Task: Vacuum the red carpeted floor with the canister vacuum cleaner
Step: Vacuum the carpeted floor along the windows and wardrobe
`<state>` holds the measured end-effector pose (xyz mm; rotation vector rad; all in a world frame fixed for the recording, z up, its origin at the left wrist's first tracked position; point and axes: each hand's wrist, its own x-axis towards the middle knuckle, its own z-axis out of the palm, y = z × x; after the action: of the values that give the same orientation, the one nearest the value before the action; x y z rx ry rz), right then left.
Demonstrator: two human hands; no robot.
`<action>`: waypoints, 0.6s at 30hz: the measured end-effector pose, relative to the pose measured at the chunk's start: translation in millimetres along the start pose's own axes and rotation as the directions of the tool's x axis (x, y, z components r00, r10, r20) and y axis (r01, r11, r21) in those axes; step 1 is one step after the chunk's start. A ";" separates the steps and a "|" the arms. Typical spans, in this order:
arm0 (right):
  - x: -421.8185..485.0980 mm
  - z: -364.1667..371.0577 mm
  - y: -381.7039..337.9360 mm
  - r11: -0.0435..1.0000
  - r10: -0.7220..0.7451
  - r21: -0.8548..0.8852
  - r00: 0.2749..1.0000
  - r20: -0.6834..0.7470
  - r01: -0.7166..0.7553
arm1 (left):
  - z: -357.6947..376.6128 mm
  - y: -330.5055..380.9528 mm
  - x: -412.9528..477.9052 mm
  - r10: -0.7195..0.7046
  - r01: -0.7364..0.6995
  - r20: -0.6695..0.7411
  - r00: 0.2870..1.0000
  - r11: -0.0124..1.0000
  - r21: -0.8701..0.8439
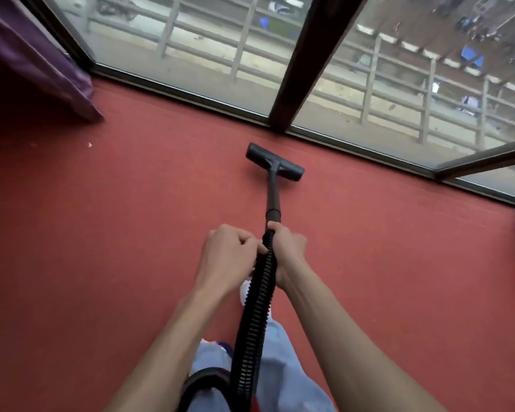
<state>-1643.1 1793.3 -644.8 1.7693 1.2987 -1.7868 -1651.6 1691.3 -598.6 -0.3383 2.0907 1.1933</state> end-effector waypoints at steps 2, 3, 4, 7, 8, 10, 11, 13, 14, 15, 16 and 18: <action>-10.3 38.4 8.1 0.991 -0.036 -0.128 0.997 0.064 0.044 | -32.3 -12.1 -7.8 -0.017 0.012 -0.127 0.992 0.999 -0.045; -14.9 58.3 12.3 0.979 -0.045 -0.192 0.994 0.104 0.064 | -47.7 -18.6 -11.4 -0.030 0.017 -0.191 0.981 0.997 -0.072; -20.6 78.2 16.6 0.964 -0.049 -0.251 0.987 0.151 0.086 | -62.8 -27.1 -14.5 -0.048 0.023 -0.248 0.968 0.994 -0.103; -35.4 137.8 33.6 0.890 -0.095 -0.413 0.964 0.247 0.193 | -106.1 -55.2 -22.6 -0.134 0.059 -0.384 0.914 0.978 -0.201; -42.5 156.4 40.5 0.852 -0.108 -0.471 0.957 0.268 0.228 | -120.4 -65.0 -25.7 -0.164 0.065 -0.417 0.894 0.968 -0.240; -57.2 189.9 56.2 0.784 -0.120 -0.558 0.948 0.295 0.273 | -147.1 -84.2 -32.5 -0.209 0.068 -0.468 0.858 0.952 -0.299; -64.0 205.6 65.4 0.757 -0.124 -0.585 0.943 0.309 0.291 | -159.1 -95.0 -35.6 -0.226 0.062 -0.490 0.842 0.943 -0.328; -69.5 228.4 80.4 0.722 -0.123 -0.623 0.941 0.315 0.303 | -175.7 -109.8 -41.3 -0.252 0.051 -0.512 0.821 0.926 -0.374; -75.3 242.1 91.1 0.696 -0.115 -0.650 0.941 0.319 0.305 | -186.8 -119.7 -45.9 -0.275 0.046 -0.522 0.807 0.911 -0.409; -78.4 251.8 99.7 0.676 -0.111 -0.672 0.943 0.313 0.303 | -194.2 -127.7 -48.9 -0.285 0.044 -0.527 0.801 0.905 -0.422; -79.2 258.3 107.6 0.661 -0.113 -0.688 0.946 0.304 0.300 | -199.3 -133.6 -51.5 -0.283 0.052 -0.532 0.798 0.912 -0.406; -86.4 274.6 125.9 0.626 -0.104 -0.723 0.951 0.293 0.292 | -213.5 -150.4 -57.9 -0.281 0.068 -0.553 0.785 0.925 -0.373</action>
<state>-1704.8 1485.7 -660.9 0.9397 1.8330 -1.1617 -1624.1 1425.6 -585.8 -1.1898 2.2851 1.4565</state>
